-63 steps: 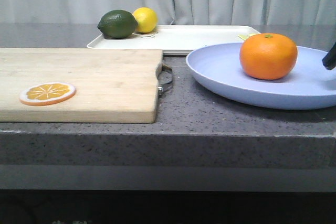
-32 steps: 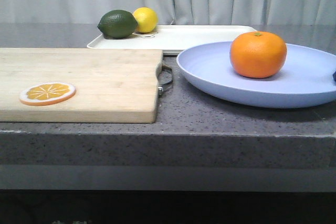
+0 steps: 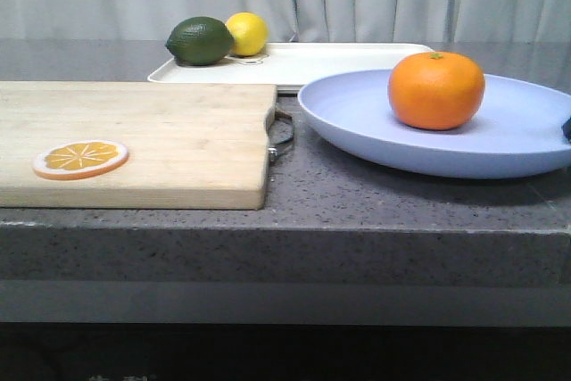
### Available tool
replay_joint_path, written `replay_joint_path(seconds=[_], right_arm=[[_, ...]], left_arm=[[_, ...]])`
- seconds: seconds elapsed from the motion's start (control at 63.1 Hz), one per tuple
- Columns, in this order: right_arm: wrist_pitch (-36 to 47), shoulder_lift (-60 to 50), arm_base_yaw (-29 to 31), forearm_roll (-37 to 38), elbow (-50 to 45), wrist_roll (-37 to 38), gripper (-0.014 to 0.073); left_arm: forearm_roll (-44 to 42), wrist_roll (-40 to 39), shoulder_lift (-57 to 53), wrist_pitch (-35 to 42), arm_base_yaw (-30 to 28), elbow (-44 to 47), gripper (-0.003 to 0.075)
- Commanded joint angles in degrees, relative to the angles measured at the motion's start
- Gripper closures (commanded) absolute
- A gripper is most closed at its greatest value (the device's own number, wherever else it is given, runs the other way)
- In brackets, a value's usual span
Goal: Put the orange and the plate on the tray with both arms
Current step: 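Lift the plate with the right gripper and carry it over the white tray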
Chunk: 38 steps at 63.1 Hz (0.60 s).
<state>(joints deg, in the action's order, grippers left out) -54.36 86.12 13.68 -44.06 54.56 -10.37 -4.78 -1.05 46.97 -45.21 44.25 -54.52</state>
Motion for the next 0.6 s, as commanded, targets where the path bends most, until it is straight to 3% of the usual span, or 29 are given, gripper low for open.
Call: replay_joint_path(seconds=[0.0,0.317,0.586], right_arm=[[-2.6,-2.2,0.3,-6.2,2.6,-0.7,0.0657],[-4.2,-1.4,-2.0,-5.6,10.9,4.1,0.0657],[-4.2,6.9,-7.3,0.1,27.1,13.5,0.0657]], left_arm=[[-0.3,-0.8,-0.2,4.5,-0.2,-1.5,0.0037],[-0.3,-0.8,-0.2,4.5,-0.2,-1.5,0.0038],[-0.3,-0.8,-0.2,4.5,-0.2,-1.5,0.0037]])
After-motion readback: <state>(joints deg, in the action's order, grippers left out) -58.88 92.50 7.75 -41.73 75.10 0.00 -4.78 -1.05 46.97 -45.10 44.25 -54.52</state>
